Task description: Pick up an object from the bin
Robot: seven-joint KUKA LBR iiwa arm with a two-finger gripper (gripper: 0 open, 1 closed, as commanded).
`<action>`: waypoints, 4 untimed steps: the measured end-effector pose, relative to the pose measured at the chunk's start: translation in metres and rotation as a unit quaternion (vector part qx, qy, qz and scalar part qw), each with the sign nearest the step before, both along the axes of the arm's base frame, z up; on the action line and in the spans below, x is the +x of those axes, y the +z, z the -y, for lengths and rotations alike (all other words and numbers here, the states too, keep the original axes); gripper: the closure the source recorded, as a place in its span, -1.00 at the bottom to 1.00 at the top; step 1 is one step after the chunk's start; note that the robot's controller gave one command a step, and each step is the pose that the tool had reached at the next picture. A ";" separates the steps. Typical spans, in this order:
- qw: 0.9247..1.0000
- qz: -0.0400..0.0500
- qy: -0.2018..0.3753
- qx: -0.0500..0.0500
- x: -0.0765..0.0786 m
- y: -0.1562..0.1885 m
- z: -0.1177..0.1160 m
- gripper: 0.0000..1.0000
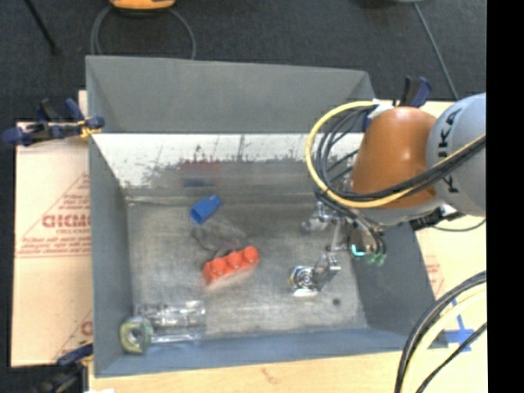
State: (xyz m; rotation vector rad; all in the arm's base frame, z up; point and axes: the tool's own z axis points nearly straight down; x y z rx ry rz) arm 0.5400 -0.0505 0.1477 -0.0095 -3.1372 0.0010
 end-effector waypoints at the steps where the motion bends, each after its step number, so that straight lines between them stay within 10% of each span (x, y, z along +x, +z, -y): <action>1: 0.984 0.006 0.176 0.000 0.009 -0.075 0.028 -1.00; 2: 0.962 0.007 0.275 -0.002 0.005 -0.074 0.009 -1.00; 3: 0.961 0.009 0.275 -0.002 0.006 -0.072 0.008 1.00; 4: 0.956 0.008 0.293 -0.001 0.017 0.066 -0.022 1.00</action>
Offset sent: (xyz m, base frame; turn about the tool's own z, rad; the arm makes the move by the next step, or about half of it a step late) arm 0.0065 -0.0272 -0.0777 -0.3553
